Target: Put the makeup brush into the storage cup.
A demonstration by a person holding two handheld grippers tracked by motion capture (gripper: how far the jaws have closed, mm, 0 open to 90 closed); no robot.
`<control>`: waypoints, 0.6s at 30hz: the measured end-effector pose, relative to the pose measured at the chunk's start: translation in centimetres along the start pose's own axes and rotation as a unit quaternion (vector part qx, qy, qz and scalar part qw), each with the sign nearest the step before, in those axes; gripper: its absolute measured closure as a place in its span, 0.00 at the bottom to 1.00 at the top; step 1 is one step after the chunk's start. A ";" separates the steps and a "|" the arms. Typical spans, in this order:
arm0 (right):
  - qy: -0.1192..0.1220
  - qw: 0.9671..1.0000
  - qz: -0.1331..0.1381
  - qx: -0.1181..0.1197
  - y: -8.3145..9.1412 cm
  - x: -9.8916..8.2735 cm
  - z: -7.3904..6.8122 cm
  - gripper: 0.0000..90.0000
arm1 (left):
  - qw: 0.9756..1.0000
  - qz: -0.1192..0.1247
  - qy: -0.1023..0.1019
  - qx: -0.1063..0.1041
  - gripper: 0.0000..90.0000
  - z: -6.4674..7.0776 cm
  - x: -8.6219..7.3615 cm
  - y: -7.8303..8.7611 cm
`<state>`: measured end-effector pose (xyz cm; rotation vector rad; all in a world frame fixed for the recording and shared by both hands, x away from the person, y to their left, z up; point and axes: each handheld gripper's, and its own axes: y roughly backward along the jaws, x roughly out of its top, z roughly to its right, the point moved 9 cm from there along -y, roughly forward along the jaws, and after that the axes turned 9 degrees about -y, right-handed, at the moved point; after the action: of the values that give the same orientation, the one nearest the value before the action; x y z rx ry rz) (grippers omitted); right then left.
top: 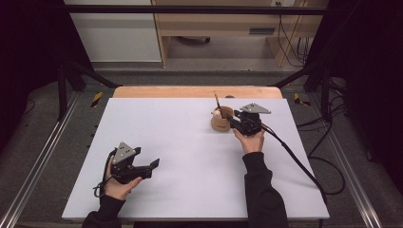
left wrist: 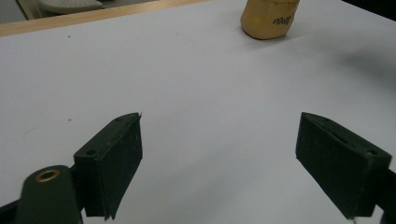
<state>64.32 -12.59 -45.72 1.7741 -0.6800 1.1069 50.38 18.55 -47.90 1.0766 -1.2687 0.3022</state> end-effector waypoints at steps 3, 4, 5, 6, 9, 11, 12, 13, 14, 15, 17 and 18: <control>0.011 1.000 -0.004 0.006 0.9 -0.5 -0.5 0.55 | 1.000 -0.001 0.000 0.000 0.16 0.0 0.0 0.0; 0.013 1.000 -0.004 0.008 1.0 -0.5 -0.6 0.54 | 1.000 -0.001 0.000 0.000 0.16 0.0 0.0 0.0; 0.016 1.000 -0.001 0.013 1.4 -0.6 -1.0 0.51 | 1.000 -0.001 0.000 0.000 0.16 0.0 0.0 0.0; 0.016 1.000 0.000 0.015 1.7 -0.7 -1.2 0.48 | 1.000 -0.001 0.001 0.000 0.16 0.0 0.0 0.0; 0.019 1.000 0.001 0.024 2.6 -1.1 -1.8 0.40 | 1.000 -0.001 0.002 0.000 0.16 0.0 -0.1 0.0; 0.022 0.999 0.001 0.026 3.2 -1.3 -2.1 0.34 | 1.000 0.000 0.002 0.000 0.16 0.0 -0.1 0.0; 0.024 0.999 -0.002 0.030 3.6 -1.5 -2.3 0.31 | 1.000 -0.001 0.002 0.000 0.16 0.0 -0.1 0.0; 0.025 0.999 -0.001 0.031 3.9 -1.6 -2.4 0.30 | 1.000 0.000 0.002 0.000 0.16 0.0 -0.1 0.0; 0.026 0.999 -0.002 0.032 4.3 -1.7 -2.5 0.28 | 1.000 -0.001 0.002 0.000 0.16 0.0 -0.1 0.0; 0.027 0.999 -0.002 0.034 4.5 -1.8 -2.6 0.26 | 1.000 -0.001 0.002 0.000 0.16 0.0 -0.1 0.0; 0.029 0.999 -0.002 0.037 5.2 -2.0 -2.7 0.22 | 1.000 -0.001 0.002 0.000 0.16 0.0 -0.1 0.0; 0.031 0.999 -0.003 0.038 5.6 -2.1 -2.9 0.19 | 1.000 -0.001 0.002 0.000 0.16 0.0 -0.1 0.0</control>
<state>57.75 -12.45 -44.84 1.7967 -0.6021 1.1939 50.35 18.63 -47.93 1.0758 -1.2640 0.3028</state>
